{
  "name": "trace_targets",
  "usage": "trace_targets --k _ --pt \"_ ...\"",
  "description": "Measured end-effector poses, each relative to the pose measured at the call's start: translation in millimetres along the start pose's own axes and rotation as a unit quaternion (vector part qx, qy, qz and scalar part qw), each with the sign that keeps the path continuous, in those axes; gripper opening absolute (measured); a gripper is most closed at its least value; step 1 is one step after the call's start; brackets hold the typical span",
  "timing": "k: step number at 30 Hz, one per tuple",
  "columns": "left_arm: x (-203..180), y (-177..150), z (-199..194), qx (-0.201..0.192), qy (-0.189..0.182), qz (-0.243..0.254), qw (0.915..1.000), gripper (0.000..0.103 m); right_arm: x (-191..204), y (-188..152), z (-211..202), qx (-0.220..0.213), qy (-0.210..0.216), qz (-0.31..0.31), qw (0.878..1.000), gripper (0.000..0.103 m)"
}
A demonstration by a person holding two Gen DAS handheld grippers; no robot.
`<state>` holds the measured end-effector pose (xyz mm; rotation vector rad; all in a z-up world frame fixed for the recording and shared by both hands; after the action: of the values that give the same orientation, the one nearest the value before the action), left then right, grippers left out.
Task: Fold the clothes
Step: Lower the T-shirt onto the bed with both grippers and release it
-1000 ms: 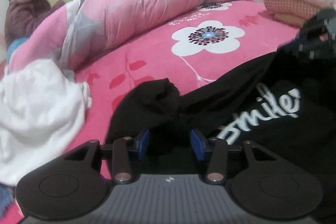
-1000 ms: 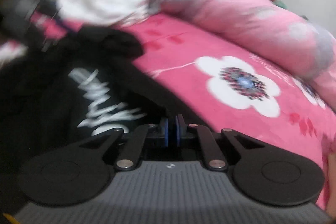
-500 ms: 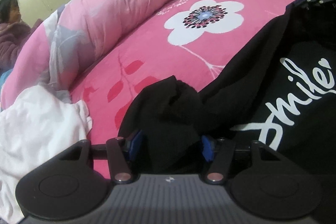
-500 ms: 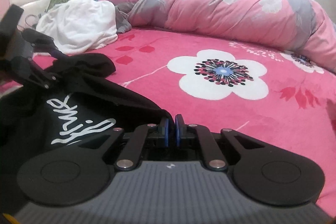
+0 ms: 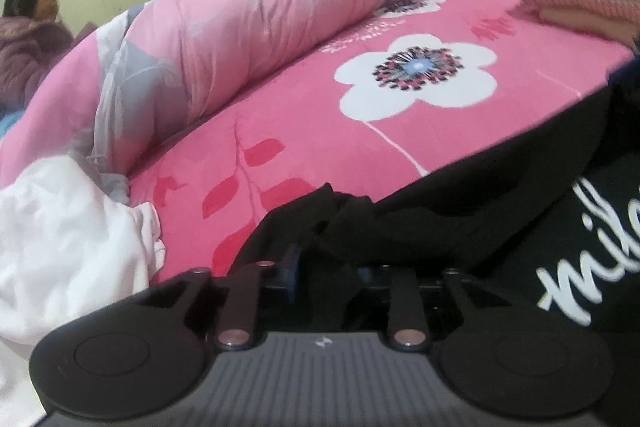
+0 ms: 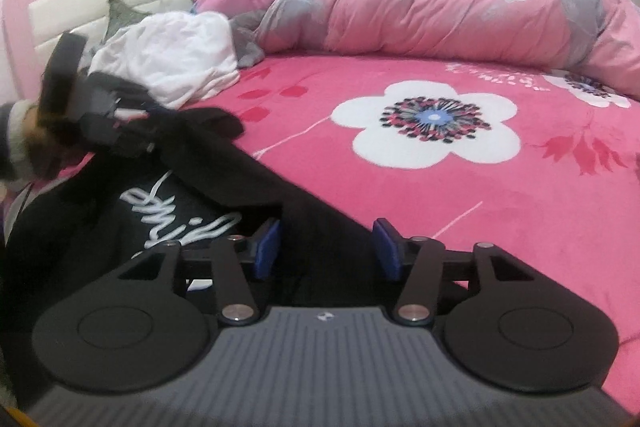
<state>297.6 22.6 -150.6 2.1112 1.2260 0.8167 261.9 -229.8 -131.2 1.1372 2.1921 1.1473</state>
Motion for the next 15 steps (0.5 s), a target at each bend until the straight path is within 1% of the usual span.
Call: trace_targets --k 1,4,5,6,7,8,9,11,13,15 --pt "2.3 2.4 0.5 -0.004 0.000 -0.011 0.9999 0.018 3.0 -1.4 0.6 0.003 0.008 -0.003 1.000 0.050" --pt "9.8 9.4 0.8 -0.022 0.002 -0.042 0.9989 0.014 10.8 -4.6 7.3 0.009 0.000 -0.025 1.000 0.050" --pt "12.0 11.1 0.6 -0.027 0.002 -0.050 0.9984 0.013 13.3 -5.6 9.6 0.010 -0.003 -0.033 0.999 0.049" --pt "13.9 12.9 0.0 -0.032 0.002 -0.058 0.9978 0.012 14.4 -6.7 14.1 0.015 -0.008 -0.035 0.999 0.044" --pt "15.7 14.8 -0.8 -0.038 0.002 -0.066 0.9971 0.011 14.8 -7.9 19.3 0.020 -0.013 -0.034 0.999 0.036" --pt "17.1 16.6 -2.1 -0.043 0.003 -0.072 0.9965 0.011 16.3 -9.2 23.7 0.025 -0.012 -0.036 0.999 0.014" --pt "18.5 18.5 -4.3 -0.047 0.002 -0.079 0.9958 0.010 18.2 -8.7 25.7 0.026 -0.017 -0.044 0.999 0.008" --pt "22.5 24.0 -12.9 -0.060 0.003 -0.093 0.9938 0.010 21.3 -2.9 25.2 0.014 -0.039 -0.068 0.997 0.005" --pt "27.7 32.2 -24.5 -0.080 0.005 -0.105 0.9912 0.010 19.9 12.0 17.2 -0.013 -0.070 -0.086 0.994 0.005" --pt "33.9 41.6 -36.2 -0.102 0.006 -0.119 0.9877 0.010 11.8 34.4 5.1 -0.046 -0.096 -0.086 0.991 0.004"
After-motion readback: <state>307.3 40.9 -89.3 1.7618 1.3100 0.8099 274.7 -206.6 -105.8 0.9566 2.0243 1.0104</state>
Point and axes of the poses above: each gripper's, at about its wrist camera, not at the fingertips, and z roughly the way its jaws point, x to its left, y to its top, the point moved 10 cm from there along z, roughly the way its jaws point, and after that the axes turned 9 degrees about -y, right-handed, at the moved point
